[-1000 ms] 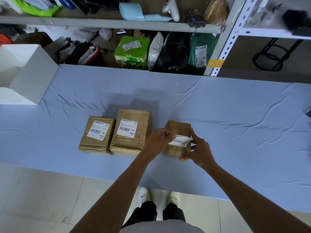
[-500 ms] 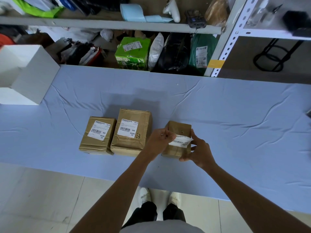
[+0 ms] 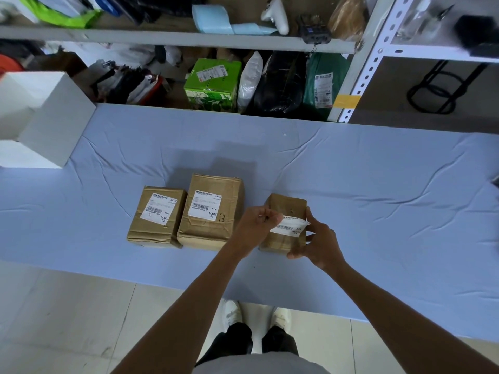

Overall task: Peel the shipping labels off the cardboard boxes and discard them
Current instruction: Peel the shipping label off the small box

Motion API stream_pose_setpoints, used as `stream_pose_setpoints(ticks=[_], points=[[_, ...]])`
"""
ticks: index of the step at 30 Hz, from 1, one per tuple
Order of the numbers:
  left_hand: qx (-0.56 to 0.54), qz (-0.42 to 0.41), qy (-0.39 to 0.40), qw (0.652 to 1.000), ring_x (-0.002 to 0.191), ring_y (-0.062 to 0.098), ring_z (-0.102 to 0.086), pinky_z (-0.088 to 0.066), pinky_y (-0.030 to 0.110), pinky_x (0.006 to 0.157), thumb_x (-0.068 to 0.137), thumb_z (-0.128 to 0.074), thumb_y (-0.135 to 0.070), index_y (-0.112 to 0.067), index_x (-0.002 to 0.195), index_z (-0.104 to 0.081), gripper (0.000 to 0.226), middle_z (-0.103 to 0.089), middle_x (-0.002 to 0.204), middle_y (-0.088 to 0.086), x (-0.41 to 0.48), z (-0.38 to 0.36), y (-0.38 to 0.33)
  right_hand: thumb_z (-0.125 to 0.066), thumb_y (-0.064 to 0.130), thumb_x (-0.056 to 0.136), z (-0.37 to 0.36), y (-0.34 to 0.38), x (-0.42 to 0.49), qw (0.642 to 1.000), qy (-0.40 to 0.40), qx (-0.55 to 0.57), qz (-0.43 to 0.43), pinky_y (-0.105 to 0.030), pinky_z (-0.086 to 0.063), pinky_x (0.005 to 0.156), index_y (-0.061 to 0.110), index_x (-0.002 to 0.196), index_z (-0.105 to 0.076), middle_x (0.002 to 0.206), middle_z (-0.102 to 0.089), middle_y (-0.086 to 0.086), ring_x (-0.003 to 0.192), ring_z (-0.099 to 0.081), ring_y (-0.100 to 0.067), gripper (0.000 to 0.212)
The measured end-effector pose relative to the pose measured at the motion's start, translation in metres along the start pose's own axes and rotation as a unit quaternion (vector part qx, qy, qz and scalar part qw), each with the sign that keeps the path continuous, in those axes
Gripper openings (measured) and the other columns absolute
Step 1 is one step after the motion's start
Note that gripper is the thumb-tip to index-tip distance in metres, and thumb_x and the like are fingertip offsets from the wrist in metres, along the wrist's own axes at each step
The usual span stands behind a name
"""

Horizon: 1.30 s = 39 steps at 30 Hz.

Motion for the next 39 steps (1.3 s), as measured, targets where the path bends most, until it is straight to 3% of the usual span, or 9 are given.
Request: stream_pose_setpoints(ticks=[11,16,19,22,26,30,33,37,39], points=[[-0.044,0.017,0.010,0.999,0.098,0.032,-0.067,-0.048,0.055,0.096,0.068,-0.065,-0.052,-0.002,0.097,-0.068,0.058,-0.070,0.100,0.019,-0.002,0.001,0.001,-0.091,0.002,0.043,0.001,0.003,0.000,1.000,-0.001,-0.008,0.016,-0.018,-0.055,0.063,0.020,0.149,-0.028,0.106,-0.066,0.001,0.076,-0.066,-0.014,0.124],[-0.061,0.025,0.006,0.998,0.100,0.033,-0.067,-0.049,0.053,0.095,0.078,-0.062,-0.039,0.000,0.102,-0.066,0.047,-0.072,0.101,0.017,-0.004,0.001,0.000,-0.089,-0.001,0.048,0.003,0.009,-0.001,0.999,-0.010,-0.022,0.041,-0.009,-0.050,0.059,0.022,0.145,-0.034,0.095,-0.065,0.008,0.072,-0.063,-0.005,0.113],[-0.095,0.025,-0.002,0.995,0.100,0.032,-0.066,-0.052,0.049,0.092,0.086,-0.062,-0.031,-0.002,0.099,-0.067,0.032,-0.071,0.101,0.016,-0.004,0.006,0.005,-0.090,0.000,0.047,0.004,0.009,0.002,0.999,-0.002,-0.026,0.039,-0.012,-0.052,0.063,0.022,0.147,-0.029,0.109,-0.066,0.002,0.081,-0.066,-0.015,0.119],[-0.126,0.025,-0.023,0.991,0.094,0.022,-0.067,-0.056,0.036,0.078,0.094,-0.054,-0.019,-0.006,0.096,-0.065,0.017,-0.071,0.097,0.009,-0.004,0.012,0.006,-0.091,0.003,0.046,0.008,0.009,0.005,0.999,-0.003,-0.025,0.034,-0.025,-0.056,0.075,0.022,0.152,-0.018,0.122,-0.061,-0.003,0.092,-0.065,-0.022,0.130],[-0.151,0.031,-0.038,0.987,0.106,0.027,-0.062,-0.053,0.044,0.084,0.096,-0.049,-0.016,-0.012,0.087,-0.054,0.011,-0.067,0.104,0.012,-0.002,0.012,0.009,-0.092,0.007,0.048,0.010,0.011,0.000,0.998,-0.007,-0.051,0.047,-0.042,-0.055,0.088,0.023,0.153,-0.007,0.129,-0.056,-0.004,0.104,-0.062,-0.027,0.136],[-0.175,0.026,-0.047,0.983,0.093,0.018,-0.067,-0.056,0.031,0.068,0.097,-0.047,-0.012,-0.016,0.081,-0.048,0.017,-0.069,0.099,0.008,-0.003,0.014,0.010,-0.093,0.019,0.052,0.011,0.015,-0.003,0.998,-0.030,-0.029,0.054,-0.036,-0.054,0.088,0.022,0.149,-0.017,0.122,-0.056,0.002,0.103,-0.060,-0.020,0.124],[-0.198,0.039,-0.058,0.978,0.090,0.018,-0.068,-0.056,0.037,0.070,0.097,-0.045,-0.010,-0.016,0.080,-0.047,0.018,-0.069,0.097,0.007,-0.003,0.017,0.016,-0.091,0.028,0.056,0.017,0.021,-0.003,0.996,-0.069,-0.011,0.049,-0.033,-0.055,0.082,0.025,0.142,-0.027,0.118,-0.061,0.000,0.100,-0.062,-0.019,0.107],[-0.217,0.038,-0.056,0.974,0.089,0.018,-0.069,-0.054,0.041,0.071,0.096,-0.046,-0.008,-0.016,0.081,-0.046,0.017,-0.067,0.099,0.010,-0.003,0.019,0.016,-0.092,0.036,0.051,0.023,0.028,-0.003,0.991,-0.111,-0.053,0.062,-0.031,-0.050,0.078,0.027,0.150,-0.008,0.098,-0.058,0.004,0.087,-0.059,-0.016,0.130],[-0.217,0.035,-0.054,0.974,0.088,0.019,-0.068,-0.054,0.038,0.067,0.096,-0.045,-0.008,-0.016,0.080,-0.046,0.019,-0.066,0.097,0.008,-0.003,0.019,0.015,-0.092,0.036,0.051,0.021,0.028,-0.002,0.990,-0.103,-0.065,0.074,-0.032,-0.051,0.080,0.032,0.151,-0.009,0.104,-0.057,0.006,0.089,-0.058,-0.015,0.129]])
Point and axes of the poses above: each hand's wrist, its own x-axis towards the middle knuckle, its own z-axis out of the back of the hand, y = z × x, the point moved 10 cm from there along x, towards the middle knuckle
